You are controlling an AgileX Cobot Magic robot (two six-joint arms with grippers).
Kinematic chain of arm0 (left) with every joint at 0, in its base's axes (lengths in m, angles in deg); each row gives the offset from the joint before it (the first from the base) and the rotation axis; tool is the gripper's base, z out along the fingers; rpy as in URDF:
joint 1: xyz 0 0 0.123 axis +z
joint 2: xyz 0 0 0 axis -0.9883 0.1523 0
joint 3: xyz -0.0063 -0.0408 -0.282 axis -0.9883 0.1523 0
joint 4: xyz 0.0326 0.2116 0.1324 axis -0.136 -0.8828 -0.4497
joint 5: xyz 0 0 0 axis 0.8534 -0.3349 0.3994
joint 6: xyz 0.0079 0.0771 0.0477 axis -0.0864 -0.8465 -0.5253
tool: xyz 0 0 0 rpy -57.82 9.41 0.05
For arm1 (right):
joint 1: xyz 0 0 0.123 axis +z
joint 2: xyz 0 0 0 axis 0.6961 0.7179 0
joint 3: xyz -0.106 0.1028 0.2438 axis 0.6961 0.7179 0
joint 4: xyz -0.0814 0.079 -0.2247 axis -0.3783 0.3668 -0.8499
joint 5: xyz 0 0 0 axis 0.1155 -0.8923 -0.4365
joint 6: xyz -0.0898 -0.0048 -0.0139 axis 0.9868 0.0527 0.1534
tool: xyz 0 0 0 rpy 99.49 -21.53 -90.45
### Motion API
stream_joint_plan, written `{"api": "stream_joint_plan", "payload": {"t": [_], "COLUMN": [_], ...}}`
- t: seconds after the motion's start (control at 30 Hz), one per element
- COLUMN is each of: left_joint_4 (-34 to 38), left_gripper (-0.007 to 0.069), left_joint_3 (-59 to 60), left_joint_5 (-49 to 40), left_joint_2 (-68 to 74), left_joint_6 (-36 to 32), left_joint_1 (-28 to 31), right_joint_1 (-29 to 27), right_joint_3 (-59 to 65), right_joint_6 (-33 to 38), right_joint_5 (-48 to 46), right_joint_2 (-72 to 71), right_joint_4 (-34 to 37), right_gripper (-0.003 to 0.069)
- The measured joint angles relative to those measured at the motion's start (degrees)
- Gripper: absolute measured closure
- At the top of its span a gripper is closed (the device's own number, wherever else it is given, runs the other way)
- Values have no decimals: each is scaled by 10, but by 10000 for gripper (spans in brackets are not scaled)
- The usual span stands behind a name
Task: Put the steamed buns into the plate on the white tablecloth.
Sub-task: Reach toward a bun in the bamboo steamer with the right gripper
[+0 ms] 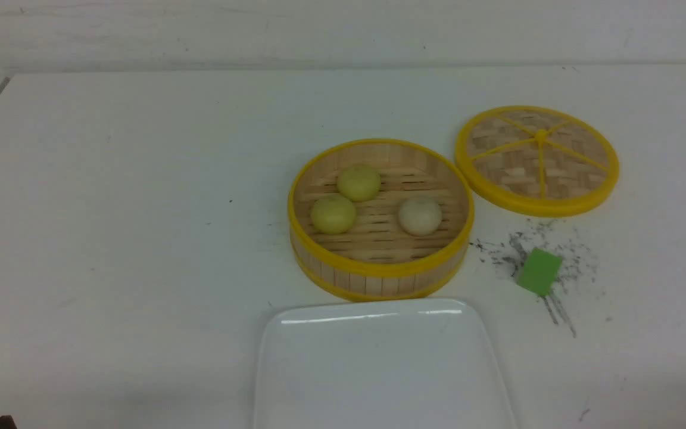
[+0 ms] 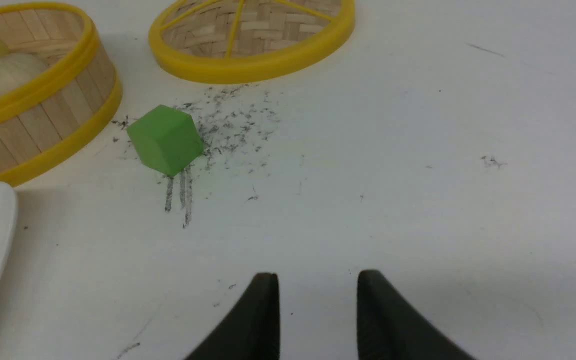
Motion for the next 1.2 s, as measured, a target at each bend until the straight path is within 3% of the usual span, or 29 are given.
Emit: {"api": "stream_joint_plan", "payload": {"t": [0.4,0.67,1.0,1.1,1.2], "left_joint_4": [-2,-62,-65,35,213], "left_gripper": [384,384,384,384,384], "left_joint_3": [0,0,0,0,0], "left_joint_5": [0,-5,-4,1,3], "left_joint_2": [0,0,0,0,0], "left_joint_6": [0,0,8,96,235], "left_joint_1": [0,0,0,0,0], "right_joint_1": [0,0,0,0,0], "right_joint_3": [0,0,0,0,0], "right_joint_6": [0,0,0,-25,-99], "right_joint_5": [0,0,0,1,1], "right_joint_2": [0,0,0,0,0], "right_joint_4": [0,0,0,32,133], "right_gripper": [419,419,419,419,419]}}
